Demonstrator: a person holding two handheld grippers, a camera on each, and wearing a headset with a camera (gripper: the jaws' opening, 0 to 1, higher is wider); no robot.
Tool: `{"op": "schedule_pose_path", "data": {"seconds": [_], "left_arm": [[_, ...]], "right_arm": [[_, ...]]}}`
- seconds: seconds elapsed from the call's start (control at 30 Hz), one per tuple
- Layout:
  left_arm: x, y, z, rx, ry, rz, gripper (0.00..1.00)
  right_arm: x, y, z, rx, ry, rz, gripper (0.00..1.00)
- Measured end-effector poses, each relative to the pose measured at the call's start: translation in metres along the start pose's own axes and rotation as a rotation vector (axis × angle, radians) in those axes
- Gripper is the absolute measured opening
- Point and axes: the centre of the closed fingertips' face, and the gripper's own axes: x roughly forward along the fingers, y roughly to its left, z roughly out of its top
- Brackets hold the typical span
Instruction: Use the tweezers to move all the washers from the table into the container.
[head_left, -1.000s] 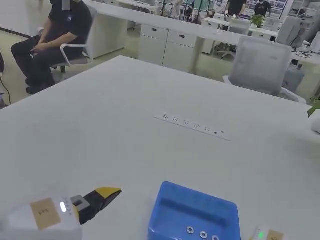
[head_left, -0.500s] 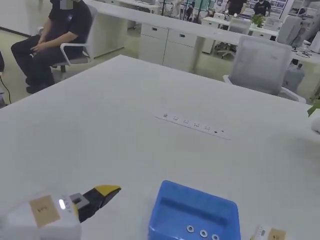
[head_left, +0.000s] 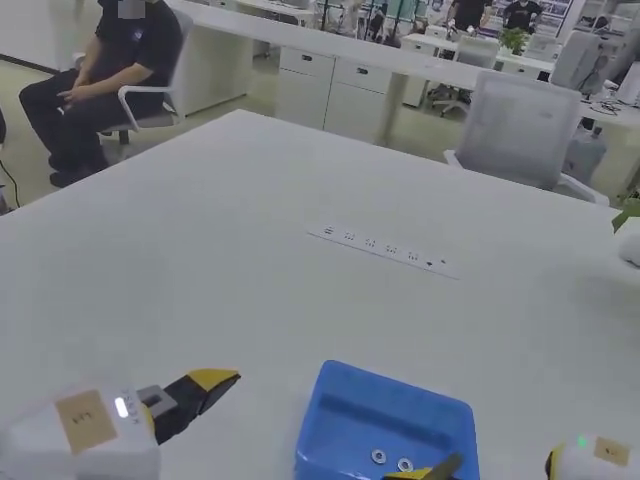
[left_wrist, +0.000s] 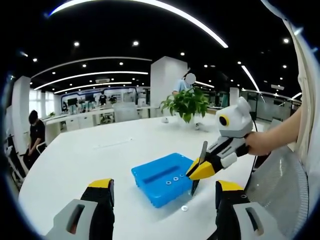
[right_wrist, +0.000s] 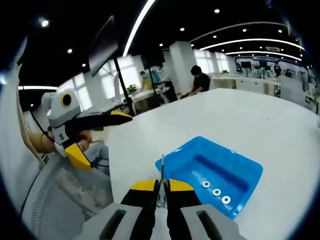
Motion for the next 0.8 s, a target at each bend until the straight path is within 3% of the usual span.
{"op": "schedule_pose_path", "data": {"seconds": [0.43, 0.8], "left_arm": [[0.000, 0.000, 0.000, -0.001, -0.002, 0.001, 0.85], [0.000, 0.001, 0.000, -0.001, -0.002, 0.005, 0.85]], "right_arm": [[-0.002, -0.010, 0.036, 0.005, -0.077, -0.004, 0.03], [0.007, -0.016, 0.051, -0.030, -0.067, 0.003, 0.03]]}}
